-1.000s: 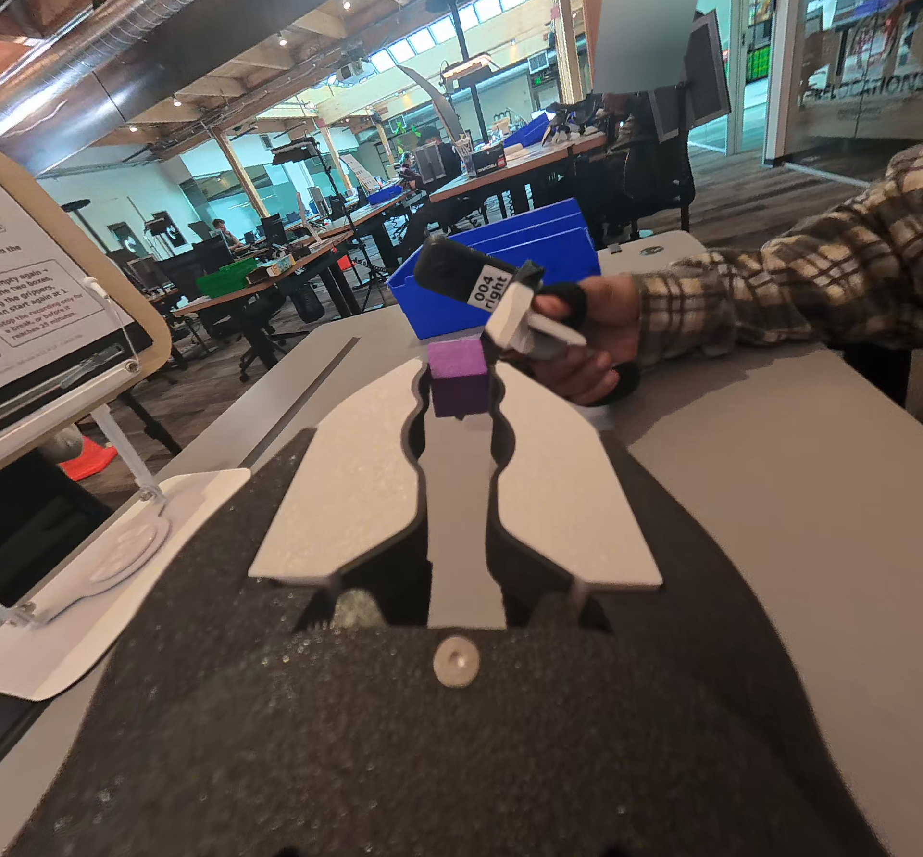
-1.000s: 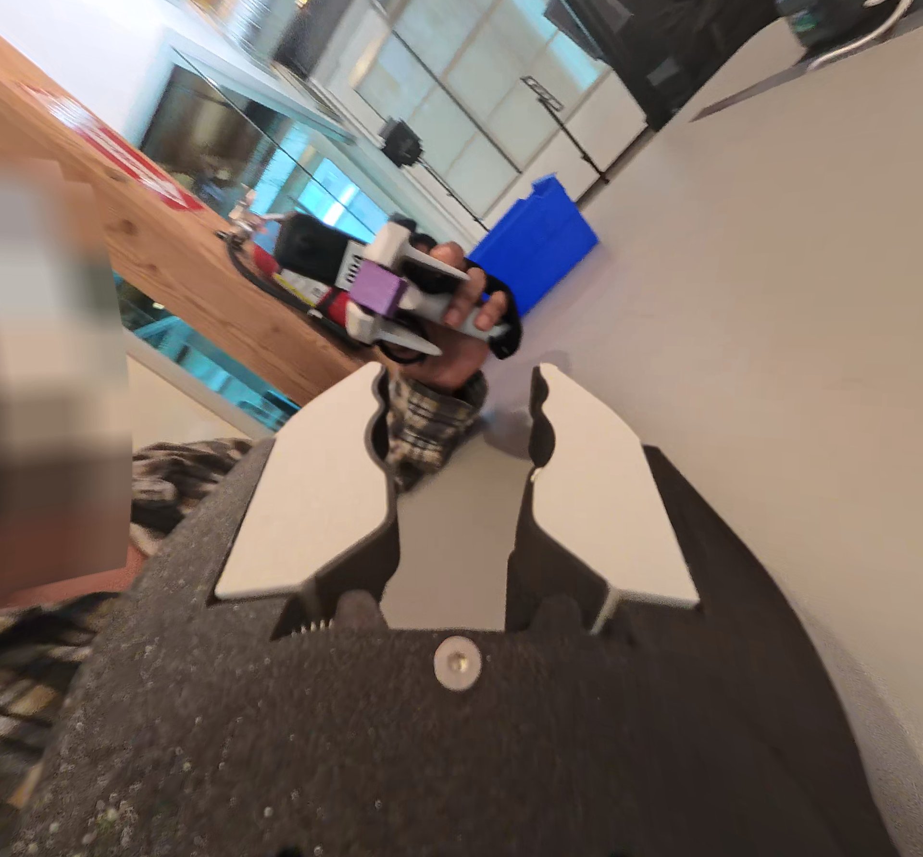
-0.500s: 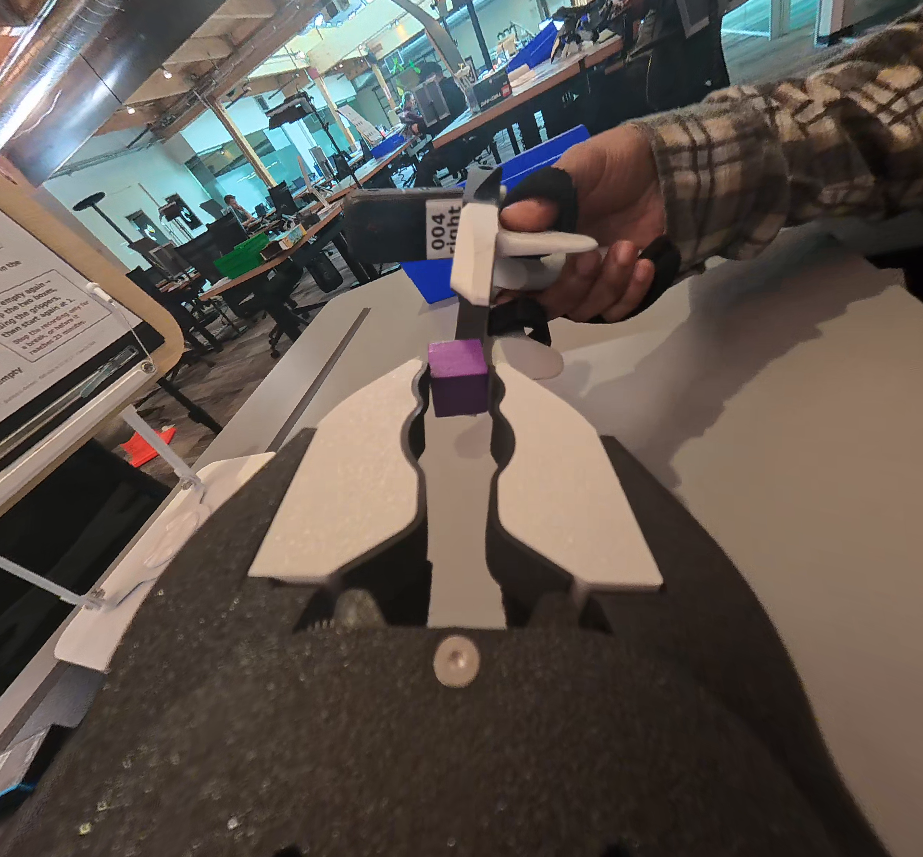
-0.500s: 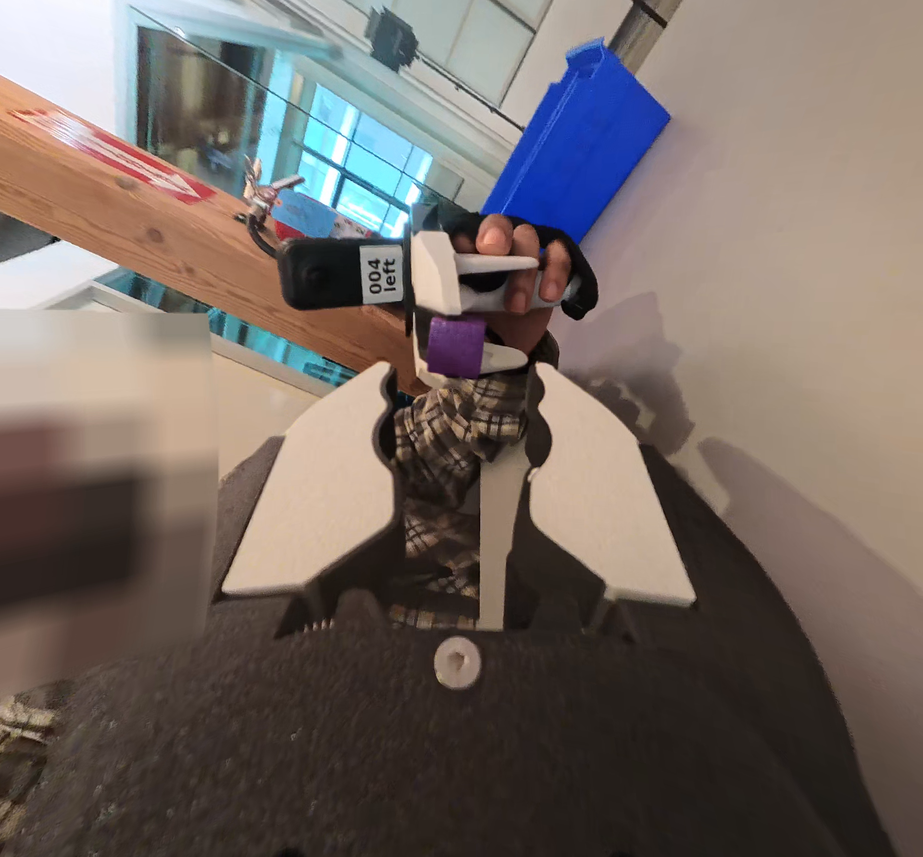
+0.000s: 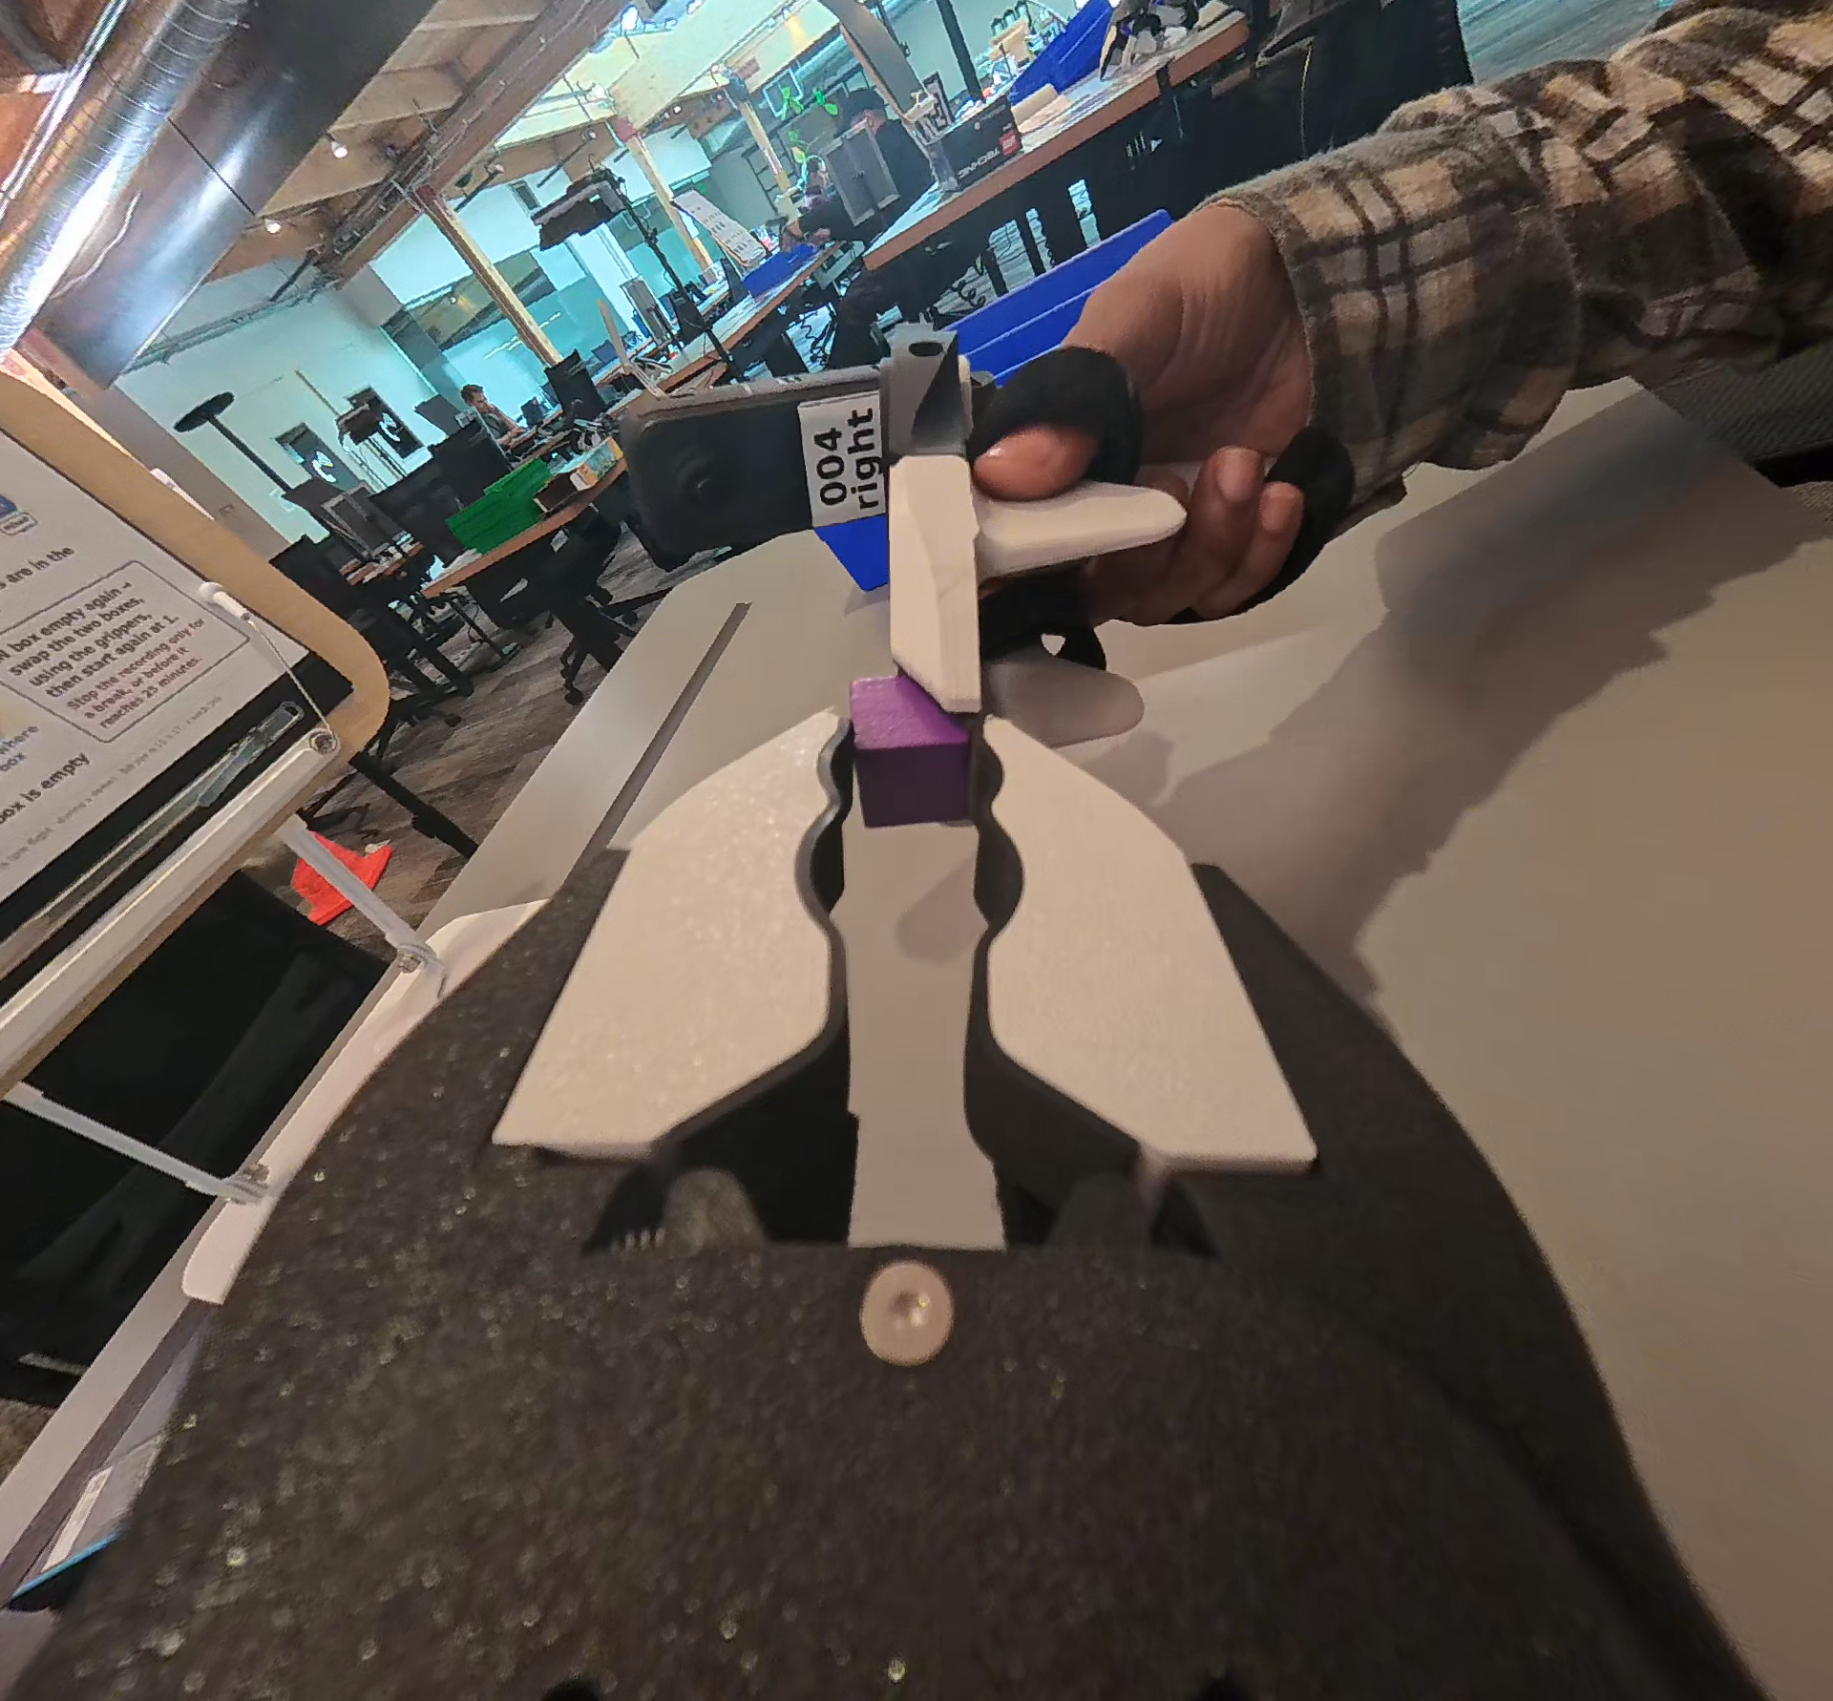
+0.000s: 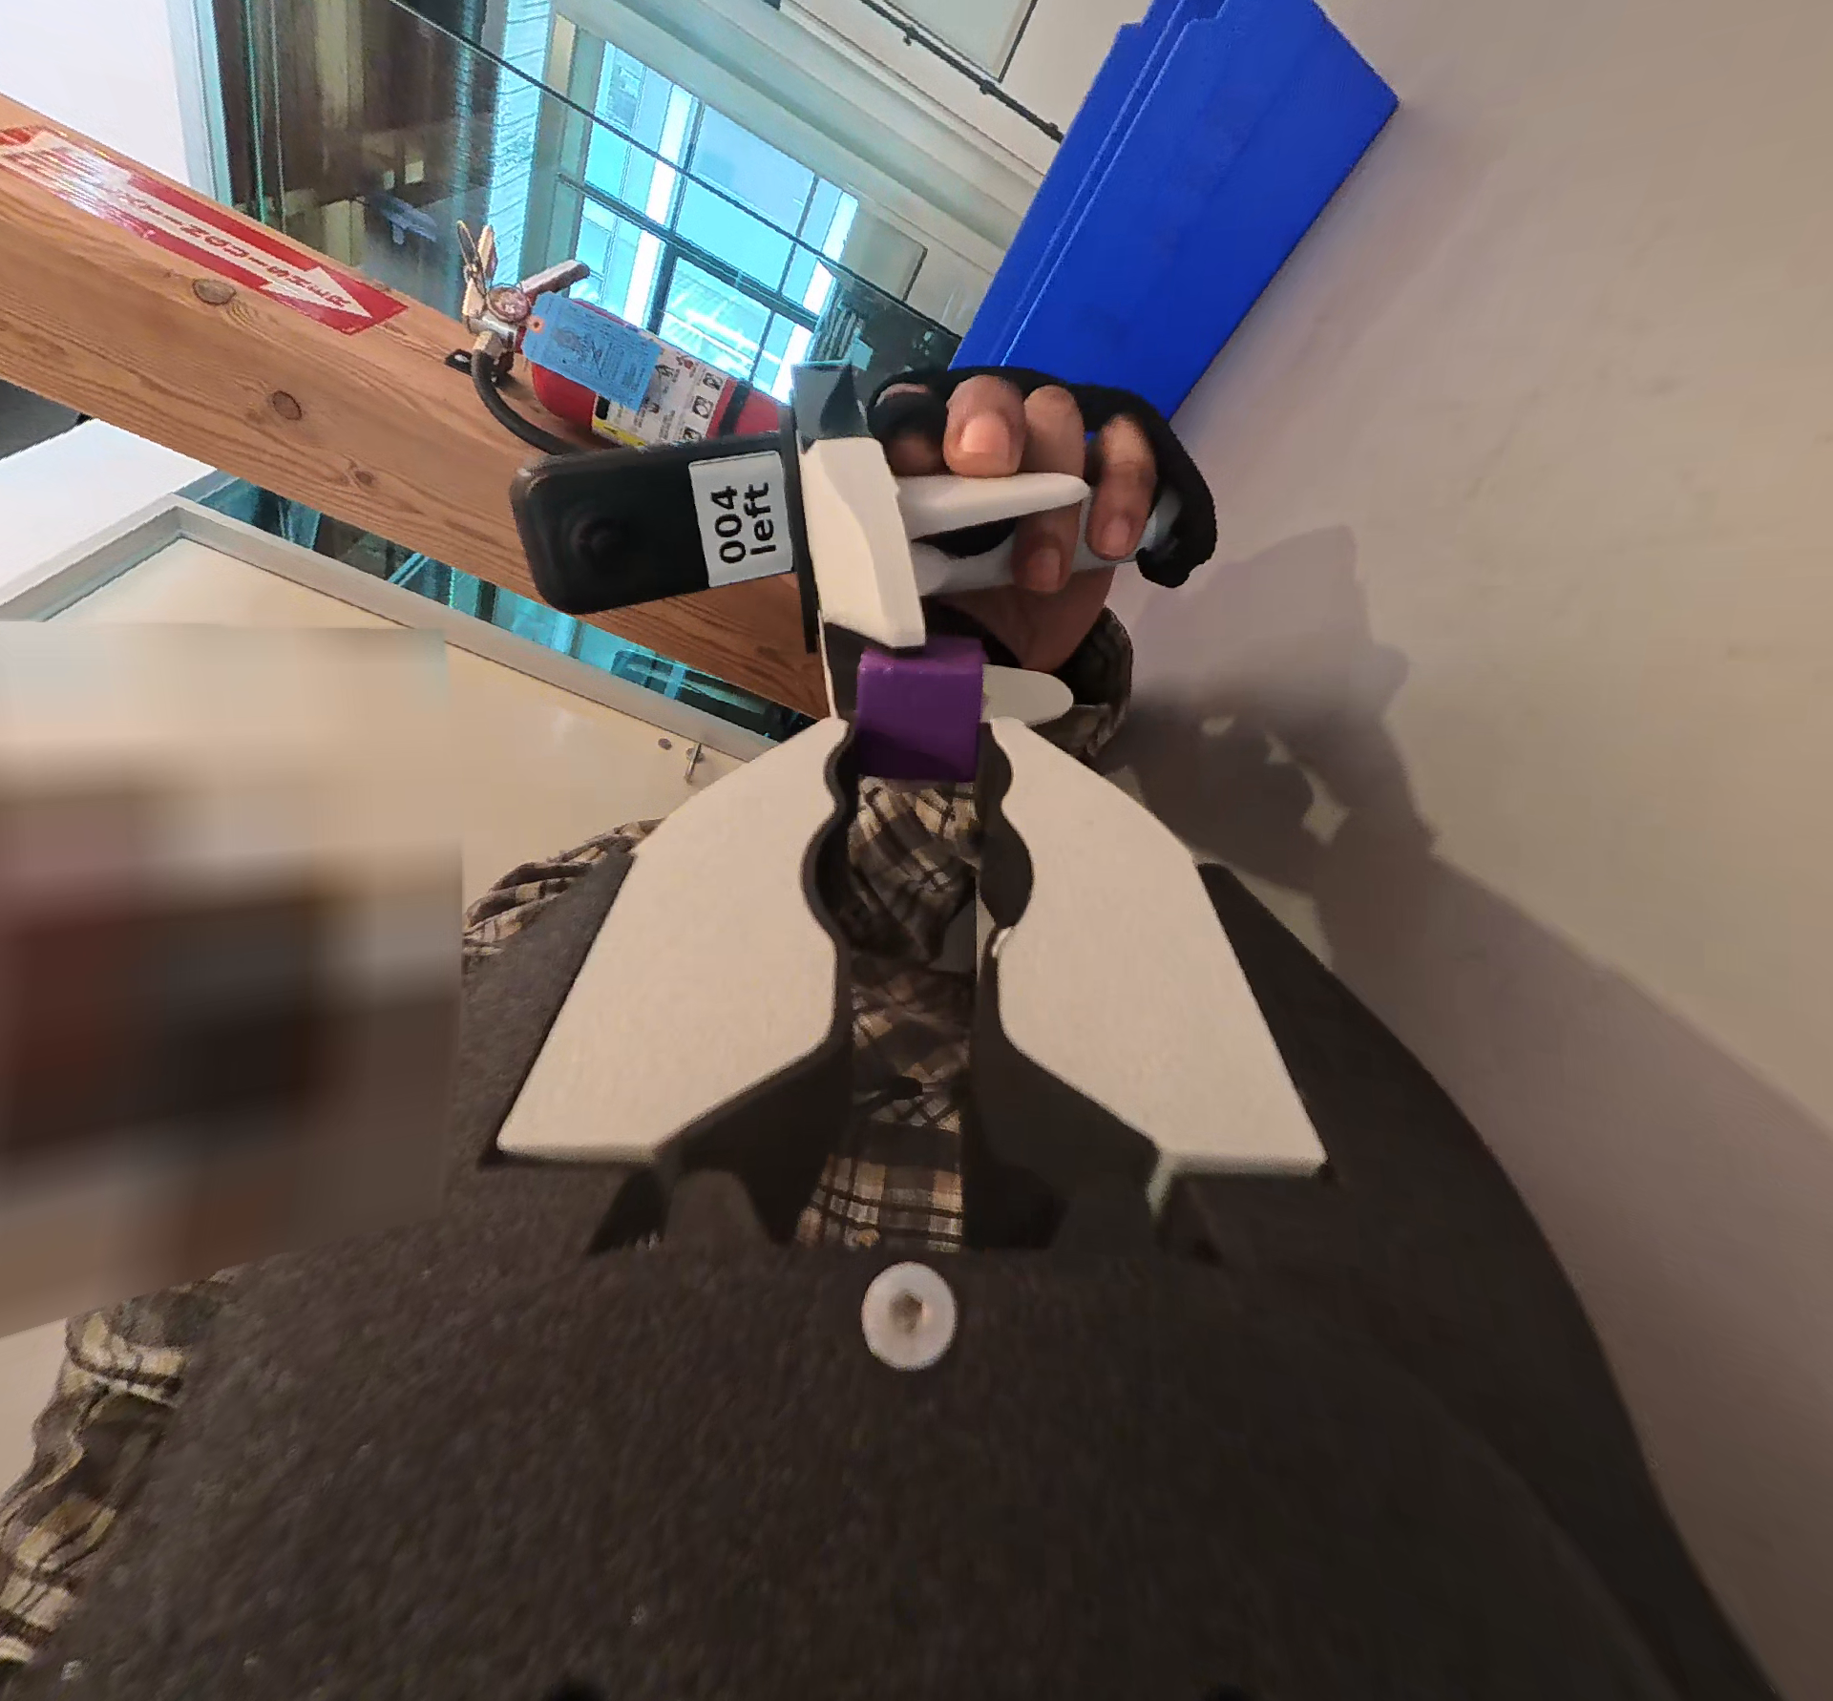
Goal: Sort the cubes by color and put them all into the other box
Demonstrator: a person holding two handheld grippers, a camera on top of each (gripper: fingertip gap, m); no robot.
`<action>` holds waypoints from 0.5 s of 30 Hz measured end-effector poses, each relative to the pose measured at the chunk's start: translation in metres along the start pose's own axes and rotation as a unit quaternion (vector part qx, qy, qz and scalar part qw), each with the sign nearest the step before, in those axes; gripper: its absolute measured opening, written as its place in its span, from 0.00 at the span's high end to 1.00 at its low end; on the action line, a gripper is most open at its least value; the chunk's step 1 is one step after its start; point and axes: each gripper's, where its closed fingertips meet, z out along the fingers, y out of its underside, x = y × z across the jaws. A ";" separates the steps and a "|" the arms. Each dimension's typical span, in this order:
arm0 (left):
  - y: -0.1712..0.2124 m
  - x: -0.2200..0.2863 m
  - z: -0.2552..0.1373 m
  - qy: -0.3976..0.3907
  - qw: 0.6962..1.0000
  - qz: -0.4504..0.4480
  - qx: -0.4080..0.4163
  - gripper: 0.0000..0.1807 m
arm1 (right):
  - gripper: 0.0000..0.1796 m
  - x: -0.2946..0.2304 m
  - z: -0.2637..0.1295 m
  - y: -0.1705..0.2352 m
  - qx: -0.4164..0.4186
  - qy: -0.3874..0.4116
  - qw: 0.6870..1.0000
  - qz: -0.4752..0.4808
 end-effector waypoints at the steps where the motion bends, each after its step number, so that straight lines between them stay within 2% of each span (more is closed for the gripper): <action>1: 0.000 0.000 0.000 0.000 1.000 0.000 0.000 0.88 | 0.88 0.000 0.000 0.000 -0.001 0.003 1.000 -0.003; 7: 0.002 -0.001 0.002 0.004 1.000 -0.029 -0.003 0.86 | 0.88 0.003 -0.005 -0.004 -0.002 0.033 0.999 -0.023; 11: 0.005 -0.007 0.004 -0.009 0.998 -0.056 -0.010 0.72 | 0.88 0.002 -0.024 -0.015 0.020 0.071 0.996 -0.047; 15: 0.006 -0.011 0.005 -0.020 0.996 -0.084 -0.010 0.62 | 0.88 -0.003 -0.061 -0.028 0.042 0.131 0.987 -0.077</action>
